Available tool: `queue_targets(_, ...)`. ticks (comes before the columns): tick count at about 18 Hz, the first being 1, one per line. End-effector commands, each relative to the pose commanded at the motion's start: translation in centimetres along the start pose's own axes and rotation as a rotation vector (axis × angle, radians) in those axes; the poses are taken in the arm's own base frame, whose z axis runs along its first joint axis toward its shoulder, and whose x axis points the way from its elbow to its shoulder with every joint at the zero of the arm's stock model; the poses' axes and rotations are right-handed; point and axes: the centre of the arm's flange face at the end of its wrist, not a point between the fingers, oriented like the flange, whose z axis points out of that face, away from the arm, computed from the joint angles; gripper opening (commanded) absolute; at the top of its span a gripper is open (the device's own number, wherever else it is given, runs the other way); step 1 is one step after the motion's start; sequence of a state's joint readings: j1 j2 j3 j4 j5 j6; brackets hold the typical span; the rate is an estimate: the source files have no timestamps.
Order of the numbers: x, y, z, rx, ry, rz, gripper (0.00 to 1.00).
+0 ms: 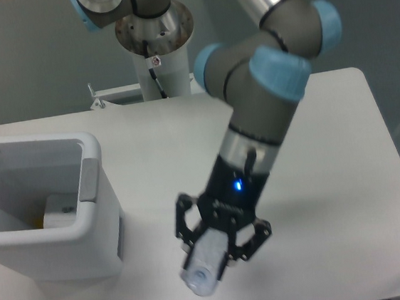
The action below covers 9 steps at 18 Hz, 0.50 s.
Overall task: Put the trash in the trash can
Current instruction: 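Carry the bottle over the bin, lower it in, and release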
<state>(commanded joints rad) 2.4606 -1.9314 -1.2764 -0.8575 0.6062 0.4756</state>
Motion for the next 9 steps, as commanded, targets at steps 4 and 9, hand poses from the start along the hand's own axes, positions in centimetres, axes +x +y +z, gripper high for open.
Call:
queue_targets(4, 4.3, -4.0, -0.2, 0.064, 0.095, -0.010, 0.37)
queue_targets(9, 12.7, -6.9, 1.2, 0.075, 0.181, 0.088, 0.37)
